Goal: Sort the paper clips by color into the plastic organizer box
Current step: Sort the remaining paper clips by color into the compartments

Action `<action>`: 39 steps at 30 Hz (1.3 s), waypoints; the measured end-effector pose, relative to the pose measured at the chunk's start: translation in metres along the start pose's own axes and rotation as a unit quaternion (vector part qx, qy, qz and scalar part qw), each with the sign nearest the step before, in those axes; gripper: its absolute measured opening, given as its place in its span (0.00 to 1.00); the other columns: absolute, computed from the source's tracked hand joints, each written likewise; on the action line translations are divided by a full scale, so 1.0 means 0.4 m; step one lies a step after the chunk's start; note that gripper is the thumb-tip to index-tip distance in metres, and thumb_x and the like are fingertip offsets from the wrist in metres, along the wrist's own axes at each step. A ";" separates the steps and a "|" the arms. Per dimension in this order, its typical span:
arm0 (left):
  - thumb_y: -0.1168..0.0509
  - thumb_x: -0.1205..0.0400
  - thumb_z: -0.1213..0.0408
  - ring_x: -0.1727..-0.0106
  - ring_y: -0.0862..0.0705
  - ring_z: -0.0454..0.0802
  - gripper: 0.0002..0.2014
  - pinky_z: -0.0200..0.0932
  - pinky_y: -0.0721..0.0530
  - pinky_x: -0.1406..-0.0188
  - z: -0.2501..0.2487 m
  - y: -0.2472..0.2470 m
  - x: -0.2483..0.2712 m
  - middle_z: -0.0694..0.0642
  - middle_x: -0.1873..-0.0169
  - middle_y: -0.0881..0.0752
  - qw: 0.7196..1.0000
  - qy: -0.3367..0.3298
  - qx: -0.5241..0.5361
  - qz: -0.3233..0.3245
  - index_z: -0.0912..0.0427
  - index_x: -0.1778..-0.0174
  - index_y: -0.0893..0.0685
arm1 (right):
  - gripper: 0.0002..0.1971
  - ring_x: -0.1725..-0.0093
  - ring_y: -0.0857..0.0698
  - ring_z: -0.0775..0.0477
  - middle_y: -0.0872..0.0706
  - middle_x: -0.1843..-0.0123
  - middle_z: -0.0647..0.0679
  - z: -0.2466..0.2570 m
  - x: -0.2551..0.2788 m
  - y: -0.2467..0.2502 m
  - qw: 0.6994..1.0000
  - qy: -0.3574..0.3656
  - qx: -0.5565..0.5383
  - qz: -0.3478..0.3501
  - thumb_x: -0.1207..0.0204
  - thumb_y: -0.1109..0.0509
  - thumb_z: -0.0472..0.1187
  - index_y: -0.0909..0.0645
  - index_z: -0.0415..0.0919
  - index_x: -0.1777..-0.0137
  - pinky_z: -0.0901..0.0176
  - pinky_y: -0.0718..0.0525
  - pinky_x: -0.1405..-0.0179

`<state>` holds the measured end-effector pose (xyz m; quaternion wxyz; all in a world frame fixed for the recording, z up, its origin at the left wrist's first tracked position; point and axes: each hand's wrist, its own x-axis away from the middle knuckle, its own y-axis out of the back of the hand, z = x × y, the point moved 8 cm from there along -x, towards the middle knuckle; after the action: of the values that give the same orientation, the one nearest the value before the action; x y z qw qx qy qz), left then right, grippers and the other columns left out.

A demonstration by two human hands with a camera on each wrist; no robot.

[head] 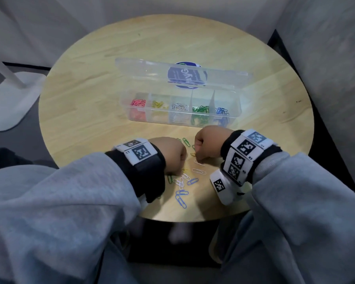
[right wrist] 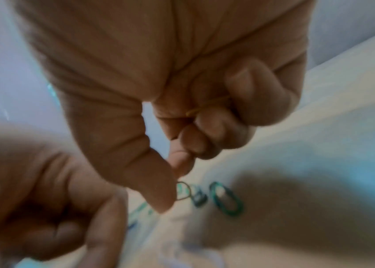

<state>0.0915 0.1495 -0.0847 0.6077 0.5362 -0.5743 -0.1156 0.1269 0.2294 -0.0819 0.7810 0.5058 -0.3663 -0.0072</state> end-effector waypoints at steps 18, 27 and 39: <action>0.41 0.20 0.71 0.75 0.30 0.47 0.12 0.32 0.32 0.81 0.184 0.153 0.041 0.55 0.73 0.27 0.899 0.094 0.420 -0.077 0.60 0.70 0.26 | 0.15 0.72 0.21 0.49 0.25 0.66 0.41 -0.031 0.026 0.082 0.786 0.001 -0.618 0.018 0.19 0.50 0.27 0.25 0.33 0.62 0.68 0.18 0.79; 0.40 0.20 0.70 0.73 0.26 0.46 0.09 0.30 0.28 0.79 0.257 0.241 0.026 0.54 0.71 0.24 0.839 0.093 0.513 -0.156 0.60 0.67 0.25 | 0.11 0.59 0.20 0.46 0.24 0.59 0.38 0.081 -0.035 0.168 0.739 -0.037 -0.672 -0.026 0.21 0.49 0.24 0.25 0.30 0.58 0.66 0.13 0.68; 0.36 0.22 0.68 0.69 0.19 0.49 0.10 0.41 0.16 0.58 0.260 0.270 -0.027 0.55 0.69 0.21 0.806 0.072 0.543 -0.224 0.57 0.69 0.25 | 0.22 0.52 0.15 0.55 0.16 0.51 0.49 0.160 -0.099 0.188 0.722 -0.067 -0.686 -0.062 0.17 0.53 0.28 0.32 0.30 0.24 0.71 0.24 0.66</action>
<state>-0.0486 0.1469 -0.0307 0.2143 0.8992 -0.3617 0.1216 0.0338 0.2311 -0.0304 0.8858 -0.1484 -0.2801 -0.3389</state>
